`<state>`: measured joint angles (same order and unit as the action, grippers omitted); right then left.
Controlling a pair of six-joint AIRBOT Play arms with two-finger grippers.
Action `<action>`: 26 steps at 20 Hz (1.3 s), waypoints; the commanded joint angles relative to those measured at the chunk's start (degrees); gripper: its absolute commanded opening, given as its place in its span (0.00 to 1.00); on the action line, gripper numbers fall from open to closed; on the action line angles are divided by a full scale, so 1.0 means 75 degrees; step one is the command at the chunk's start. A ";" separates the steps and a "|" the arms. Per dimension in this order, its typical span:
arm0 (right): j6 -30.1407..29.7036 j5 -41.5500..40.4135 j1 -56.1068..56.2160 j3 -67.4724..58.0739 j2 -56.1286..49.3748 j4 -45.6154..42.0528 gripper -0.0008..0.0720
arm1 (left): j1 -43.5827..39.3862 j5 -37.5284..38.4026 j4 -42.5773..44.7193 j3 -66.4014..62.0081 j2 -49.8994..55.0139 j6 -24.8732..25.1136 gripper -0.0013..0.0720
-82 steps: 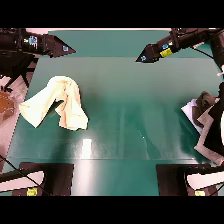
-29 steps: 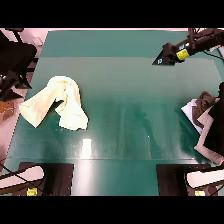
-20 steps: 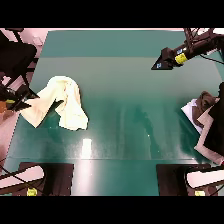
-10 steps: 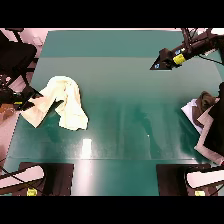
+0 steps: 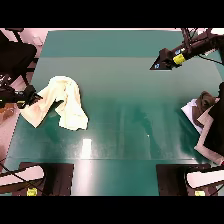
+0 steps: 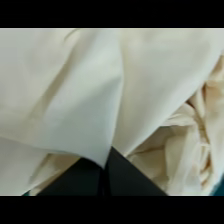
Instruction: Fold the shirts.
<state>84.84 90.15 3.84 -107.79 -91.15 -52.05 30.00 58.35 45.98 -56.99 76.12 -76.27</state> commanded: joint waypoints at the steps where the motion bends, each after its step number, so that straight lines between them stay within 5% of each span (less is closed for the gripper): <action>1: 0.0000 -0.0032 0.0003 0.0003 0.0003 -0.0006 0.04 | -0.0003 0.0402 -0.2028 -0.0038 -0.0009 0.1014 0.04; 5: 0.0017 -0.0090 0.0000 0.0003 0.0003 -0.0023 0.04 | -0.0020 0.1224 -0.4334 -0.0303 -0.0009 0.1856 0.04; 13: 0.0329 -0.0562 0.0286 0.0329 0.0003 0.0000 0.04 | -0.1020 0.1699 -0.4421 -0.1763 -0.0015 0.1923 0.04; 14: 0.0370 -0.0781 0.0493 0.0691 0.0003 0.0009 0.08 | -0.1110 0.1693 -0.4421 -0.1923 -0.0015 0.1918 0.04; 16: 0.0367 -0.1364 0.1090 0.1457 -0.0006 0.0006 0.64 | -0.1113 0.1693 -0.4421 -0.2183 -0.0015 0.1912 0.04; 17: 0.0309 -0.1725 0.1457 0.1804 -0.0006 -0.0003 0.82 | -0.1113 0.1684 -0.4418 -0.2264 -0.0015 0.1909 0.04; 21: -0.1279 -0.3101 0.3083 0.2515 -0.0064 -0.0044 0.83 | -0.1113 0.1705 -0.4366 -0.2337 -0.0015 0.1912 0.04; 26: -0.1504 -0.3383 0.4395 0.2495 -0.0982 0.0076 0.83 | -0.1113 0.1708 -0.4345 -0.2337 -0.0015 0.1912 0.04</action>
<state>75.79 67.48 31.55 -89.78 -95.50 -52.18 21.67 71.18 13.28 -74.32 76.03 -61.95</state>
